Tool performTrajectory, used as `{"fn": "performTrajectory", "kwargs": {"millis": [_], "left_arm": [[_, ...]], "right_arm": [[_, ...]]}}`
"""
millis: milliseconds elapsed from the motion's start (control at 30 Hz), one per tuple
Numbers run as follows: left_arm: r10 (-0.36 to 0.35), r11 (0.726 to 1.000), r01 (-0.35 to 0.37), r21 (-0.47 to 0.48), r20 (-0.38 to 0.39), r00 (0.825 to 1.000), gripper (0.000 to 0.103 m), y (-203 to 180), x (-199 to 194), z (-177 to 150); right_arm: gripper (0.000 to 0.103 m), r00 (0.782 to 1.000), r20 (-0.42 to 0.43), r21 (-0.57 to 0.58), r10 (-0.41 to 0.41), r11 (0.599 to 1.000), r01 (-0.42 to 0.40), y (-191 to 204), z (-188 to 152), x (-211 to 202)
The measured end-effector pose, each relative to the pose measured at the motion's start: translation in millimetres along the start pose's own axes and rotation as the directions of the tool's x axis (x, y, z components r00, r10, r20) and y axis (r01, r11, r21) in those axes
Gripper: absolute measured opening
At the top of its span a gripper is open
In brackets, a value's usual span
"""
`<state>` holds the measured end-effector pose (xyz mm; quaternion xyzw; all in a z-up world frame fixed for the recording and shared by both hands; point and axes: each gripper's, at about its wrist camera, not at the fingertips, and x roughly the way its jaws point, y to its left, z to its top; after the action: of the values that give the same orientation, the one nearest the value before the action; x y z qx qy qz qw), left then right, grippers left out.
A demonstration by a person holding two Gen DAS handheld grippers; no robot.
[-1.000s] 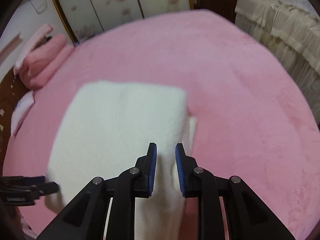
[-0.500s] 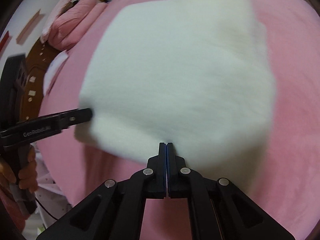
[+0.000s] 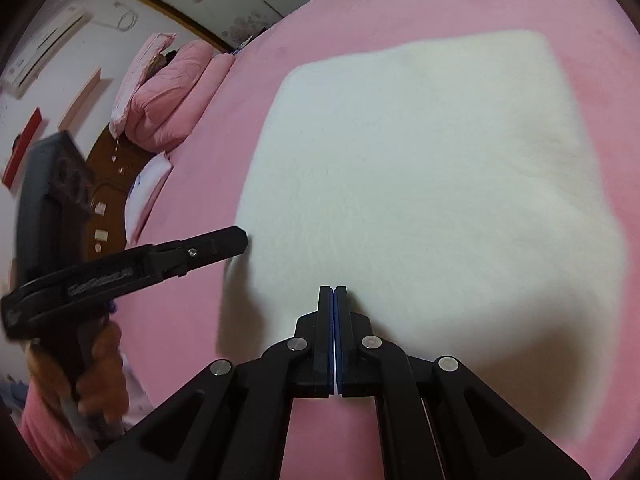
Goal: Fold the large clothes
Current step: 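Press and smooth the folded square with both closed tools, then open both tools and withdraw them from the folded cardigan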
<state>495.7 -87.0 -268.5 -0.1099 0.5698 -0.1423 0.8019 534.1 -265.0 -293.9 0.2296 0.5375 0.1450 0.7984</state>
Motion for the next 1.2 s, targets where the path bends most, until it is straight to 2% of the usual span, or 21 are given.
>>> {"fn": "performTrajectory", "kwargs": {"millis": [33, 100, 133, 200, 300, 433, 500, 533, 567, 600, 667, 700, 800, 933, 1067, 1133, 1200], "left_arm": [[-0.009, 1.000, 0.009, 0.003, 0.044, 0.999, 0.012, 2, 4, 10], [-0.041, 0.999, 0.041, 0.002, 0.101, 0.994, 0.012, 12, 19, 31], [-0.063, 0.998, 0.065, -0.007, 0.126, 0.990, 0.012, 17, 25, 42], [-0.098, 0.994, 0.106, -0.040, 0.153, 0.983, 0.012, 28, 41, 63], [-0.126, 0.986, 0.141, -0.089, 0.157, 0.980, 0.012, 38, 71, 95], [-0.073, 0.996, 0.077, -0.033, 0.118, 0.990, 0.012, 34, 105, 117], [-0.064, 0.997, 0.068, -0.039, 0.108, 0.992, 0.008, 44, 116, 128], [-0.060, 0.996, 0.067, -0.056, 0.113, 0.992, 0.000, 49, 116, 129], [-0.080, 0.993, 0.090, -0.079, 0.117, 0.990, 0.001, 56, 117, 130], [-0.104, 0.989, 0.116, -0.093, 0.119, 0.987, 0.001, 59, 119, 130], [-0.113, 0.987, 0.126, -0.096, 0.125, 0.986, 0.001, 65, 117, 123], [-0.092, 0.992, 0.102, -0.076, 0.130, 0.987, 0.001, 63, 112, 117], [-0.016, 1.000, 0.015, 0.002, 0.149, 0.989, 0.001, 43, 93, 96], [0.040, 0.996, -0.050, 0.072, 0.128, 0.991, 0.001, 22, 64, 50], [0.044, 0.999, -0.043, -0.012, 0.100, 0.994, 0.001, 24, 39, -7], [0.083, 0.996, -0.080, -0.028, 0.107, 0.991, 0.001, 23, 29, -34], [0.128, 0.991, -0.125, -0.038, 0.101, 0.987, 0.001, 12, 17, -52]], "right_arm": [[0.000, 1.000, 0.017, 0.013, 0.008, 1.000, -0.008, -1, 2, 10], [0.000, 0.994, 0.106, 0.059, 0.038, 0.997, -0.045, -10, 15, 19], [0.000, 0.991, 0.130, 0.074, 0.033, 0.996, -0.043, -19, 24, 4], [0.000, 0.984, 0.178, 0.118, 0.012, 0.992, -0.034, -31, 41, 5], [0.000, 0.978, 0.208, 0.126, 0.009, 0.991, -0.036, -43, 66, 11], [0.000, 0.967, 0.251, 0.067, -0.034, 0.998, 0.018, -63, 87, 5], [0.000, 0.968, 0.246, 0.114, -0.038, 0.993, 0.010, -83, 88, -1], [0.000, 0.964, 0.260, 0.144, -0.054, 0.990, 0.016, -88, 80, 0], [0.000, 0.953, 0.287, 0.168, -0.103, 0.984, 0.055, -98, 75, -14], [0.000, 0.931, 0.313, 0.202, -0.190, 0.971, 0.130, -104, 67, -27], [0.000, 0.898, 0.343, 0.279, -0.274, 0.943, 0.181, -127, 58, -50], [0.000, 0.895, 0.335, 0.272, -0.293, 0.940, 0.206, -128, 50, -57], [0.000, 0.888, 0.278, 0.107, -0.366, 0.931, 0.350, -107, 25, -67], [0.000, 0.906, 0.201, 0.016, -0.372, 0.926, 0.377, -100, -18, -91], [0.000, 0.920, 0.151, -0.006, -0.361, 0.931, 0.366, -100, -65, -127], [0.000, 0.925, 0.125, -0.001, -0.358, 0.933, 0.361, -100, -79, -146], [0.000, 0.931, 0.050, 0.015, -0.361, 0.932, 0.361, -99, -90, -154]]}}
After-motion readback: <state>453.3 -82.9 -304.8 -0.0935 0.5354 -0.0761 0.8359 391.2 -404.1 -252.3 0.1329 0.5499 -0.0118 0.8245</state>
